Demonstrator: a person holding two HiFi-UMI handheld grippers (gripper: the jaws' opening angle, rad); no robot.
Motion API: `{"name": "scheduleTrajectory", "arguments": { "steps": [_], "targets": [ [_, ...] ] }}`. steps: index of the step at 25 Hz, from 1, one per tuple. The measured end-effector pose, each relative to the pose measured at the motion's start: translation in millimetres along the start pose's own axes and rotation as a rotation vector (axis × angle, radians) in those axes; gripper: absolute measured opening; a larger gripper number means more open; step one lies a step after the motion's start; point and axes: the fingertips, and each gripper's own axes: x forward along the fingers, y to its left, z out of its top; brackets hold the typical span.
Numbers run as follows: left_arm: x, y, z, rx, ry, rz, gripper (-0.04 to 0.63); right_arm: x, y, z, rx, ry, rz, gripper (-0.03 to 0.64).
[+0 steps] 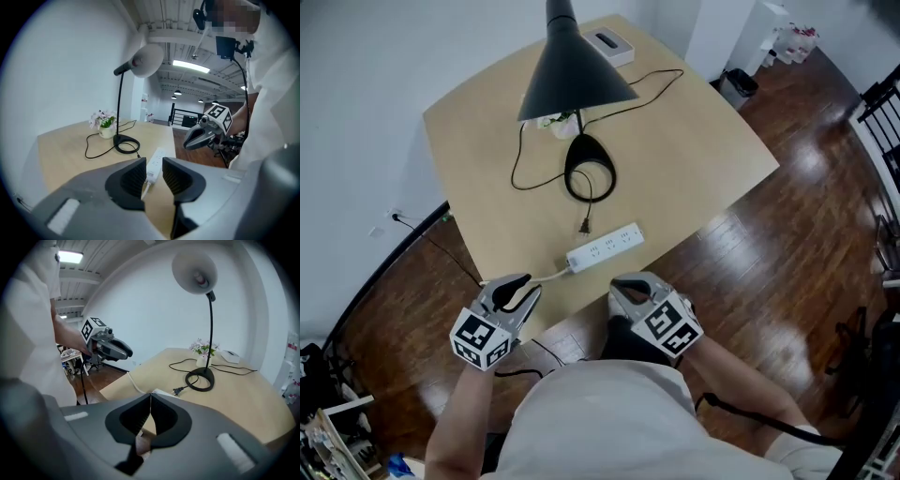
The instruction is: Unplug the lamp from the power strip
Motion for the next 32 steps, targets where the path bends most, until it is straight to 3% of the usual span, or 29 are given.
{"name": "scheduleTrajectory", "arguments": {
  "steps": [6,15,21,26,32],
  "targets": [
    [-109.2,-64.6,-24.9,0.044,-0.136,-0.044,0.117,-51.0,107.0,-8.4,0.070,-0.041,-0.141,0.008],
    [-236.8,-142.3,-105.0,-0.001,-0.141,-0.048,0.107,-139.2,243.5,-47.8,0.147,-0.035,-0.260,0.009],
    [-263.5,-192.9,-96.6,0.027,-0.240,-0.058,0.098,-174.2,278.5,-49.2,0.123,-0.081,-0.281,0.009],
    [-279.3,-253.5,-88.2,0.108,-0.287,-0.047,0.097,-202.0,312.9,-68.2,0.114,-0.116,-0.256,0.017],
    [-291.4,-339.1,-89.8,0.098,-0.312,-0.076,0.094,-266.3,353.8,-94.4,0.098,-0.169,-0.253,0.025]
  ]
}}
